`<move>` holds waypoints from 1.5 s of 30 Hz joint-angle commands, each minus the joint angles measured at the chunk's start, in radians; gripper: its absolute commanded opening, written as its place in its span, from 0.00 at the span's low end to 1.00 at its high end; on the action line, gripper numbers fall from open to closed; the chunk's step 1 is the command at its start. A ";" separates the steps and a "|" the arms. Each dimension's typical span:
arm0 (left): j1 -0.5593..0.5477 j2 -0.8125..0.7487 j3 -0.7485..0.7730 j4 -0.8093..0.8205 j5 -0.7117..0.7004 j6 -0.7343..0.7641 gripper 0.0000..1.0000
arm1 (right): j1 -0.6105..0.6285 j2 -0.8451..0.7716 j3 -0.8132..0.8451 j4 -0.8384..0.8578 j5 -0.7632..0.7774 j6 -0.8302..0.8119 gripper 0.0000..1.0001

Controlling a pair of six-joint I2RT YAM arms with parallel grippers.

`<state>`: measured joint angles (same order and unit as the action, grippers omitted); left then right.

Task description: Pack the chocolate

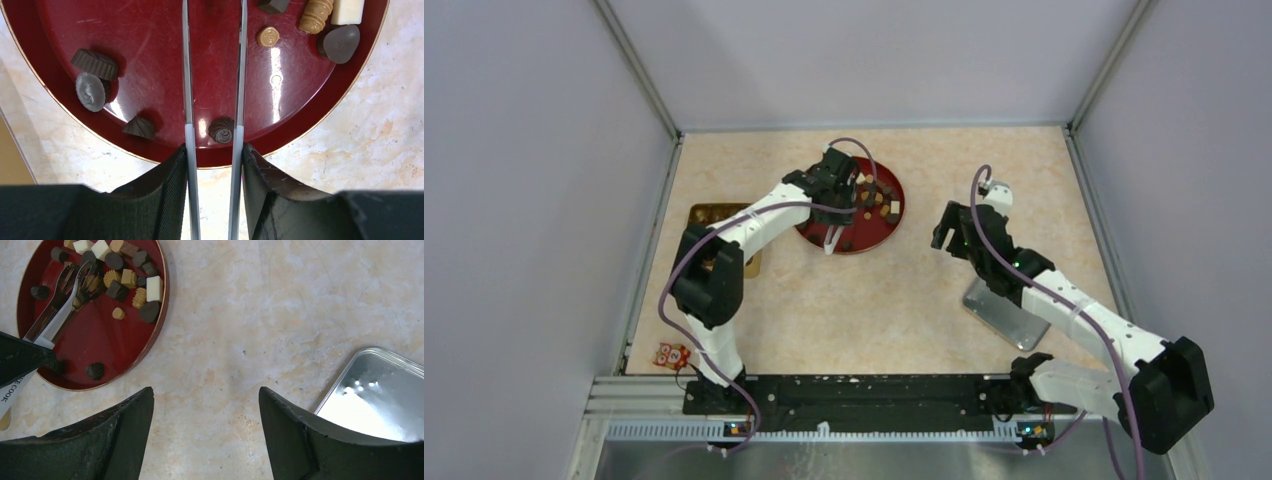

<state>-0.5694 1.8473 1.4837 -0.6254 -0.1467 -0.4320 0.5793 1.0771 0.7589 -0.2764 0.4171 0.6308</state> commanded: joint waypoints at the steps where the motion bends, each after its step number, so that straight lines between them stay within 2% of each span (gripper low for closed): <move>1: -0.002 -0.003 0.055 0.034 -0.020 0.012 0.43 | -0.010 0.007 0.020 0.037 0.005 -0.009 0.75; 12: -0.003 -0.101 0.048 -0.063 0.003 0.061 0.19 | -0.010 0.035 0.036 0.049 -0.004 -0.011 0.75; 18: -0.003 -0.220 -0.036 -0.131 -0.013 0.074 0.17 | -0.010 0.079 0.066 0.065 -0.028 -0.022 0.75; 28: 0.025 -0.416 -0.107 -0.307 -0.190 0.036 0.18 | -0.010 0.140 0.105 0.107 -0.077 -0.031 0.74; 32: 0.092 -0.500 -0.131 -0.372 -0.200 0.037 0.18 | -0.010 0.155 0.107 0.123 -0.089 -0.034 0.74; 40: 0.324 -0.655 -0.224 -0.417 -0.141 0.067 0.19 | -0.010 0.176 0.109 0.141 -0.109 -0.034 0.74; 45: 0.367 -0.680 -0.251 -0.454 -0.152 0.058 0.20 | -0.009 0.174 0.112 0.132 -0.112 -0.034 0.73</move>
<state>-0.2180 1.1942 1.2476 -1.0615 -0.2935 -0.3794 0.5793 1.2469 0.8200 -0.1772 0.3138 0.6041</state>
